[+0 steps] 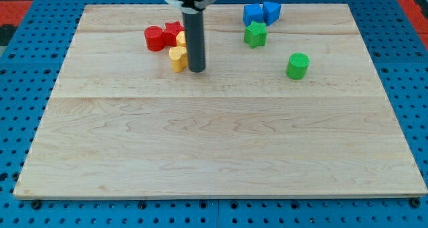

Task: Slide green circle up a bit

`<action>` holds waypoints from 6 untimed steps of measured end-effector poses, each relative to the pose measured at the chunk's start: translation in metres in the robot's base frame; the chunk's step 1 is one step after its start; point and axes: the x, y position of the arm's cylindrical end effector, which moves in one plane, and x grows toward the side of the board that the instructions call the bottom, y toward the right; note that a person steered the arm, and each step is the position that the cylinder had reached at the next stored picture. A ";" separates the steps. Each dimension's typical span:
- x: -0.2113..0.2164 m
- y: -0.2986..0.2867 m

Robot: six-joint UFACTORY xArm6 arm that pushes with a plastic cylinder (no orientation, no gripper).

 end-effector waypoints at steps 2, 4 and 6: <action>-0.041 -0.083; 0.041 0.070; 0.041 0.182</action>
